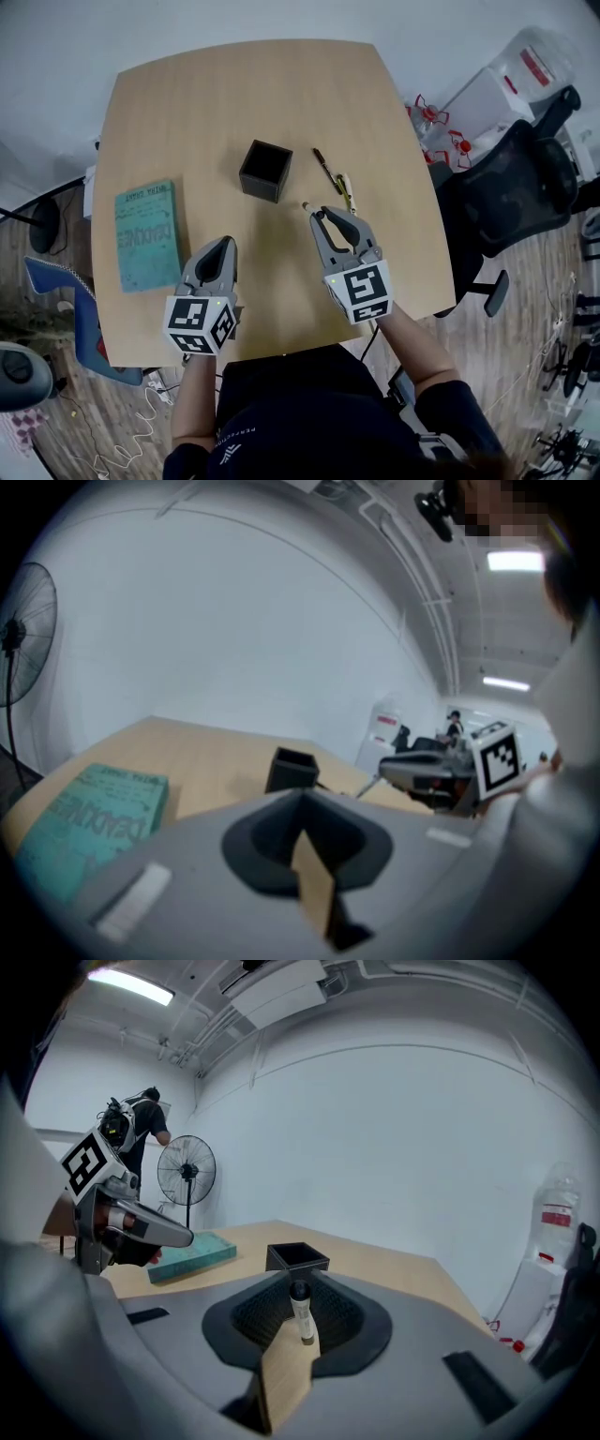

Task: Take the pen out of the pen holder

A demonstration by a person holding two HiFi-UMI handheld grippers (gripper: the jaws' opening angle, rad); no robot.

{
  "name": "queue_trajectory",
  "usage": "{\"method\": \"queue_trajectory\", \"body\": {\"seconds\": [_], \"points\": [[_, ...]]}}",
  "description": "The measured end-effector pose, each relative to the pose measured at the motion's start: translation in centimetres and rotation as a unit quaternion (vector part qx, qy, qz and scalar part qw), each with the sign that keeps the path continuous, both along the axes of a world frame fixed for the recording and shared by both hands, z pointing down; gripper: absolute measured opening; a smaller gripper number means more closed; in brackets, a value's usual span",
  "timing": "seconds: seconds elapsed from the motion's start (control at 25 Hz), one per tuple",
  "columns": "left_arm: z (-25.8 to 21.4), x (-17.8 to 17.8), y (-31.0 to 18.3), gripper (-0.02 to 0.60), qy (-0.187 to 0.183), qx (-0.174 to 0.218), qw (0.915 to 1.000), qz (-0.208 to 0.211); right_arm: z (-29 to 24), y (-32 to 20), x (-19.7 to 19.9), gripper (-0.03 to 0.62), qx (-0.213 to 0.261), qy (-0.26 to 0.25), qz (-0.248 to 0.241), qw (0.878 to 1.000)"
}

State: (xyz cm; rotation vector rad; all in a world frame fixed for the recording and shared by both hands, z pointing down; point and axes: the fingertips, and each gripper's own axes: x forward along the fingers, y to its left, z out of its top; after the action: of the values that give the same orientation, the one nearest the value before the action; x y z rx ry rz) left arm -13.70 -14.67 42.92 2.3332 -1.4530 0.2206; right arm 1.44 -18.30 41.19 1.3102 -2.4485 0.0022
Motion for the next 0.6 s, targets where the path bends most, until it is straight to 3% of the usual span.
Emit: {"method": "queue_trajectory", "body": {"seconds": [0.6], "points": [[2.2, 2.6, -0.2, 0.005, 0.009, -0.024, 0.9986, 0.046, 5.3, 3.2, 2.7, 0.06, -0.052, 0.004, 0.035, 0.998]]}}
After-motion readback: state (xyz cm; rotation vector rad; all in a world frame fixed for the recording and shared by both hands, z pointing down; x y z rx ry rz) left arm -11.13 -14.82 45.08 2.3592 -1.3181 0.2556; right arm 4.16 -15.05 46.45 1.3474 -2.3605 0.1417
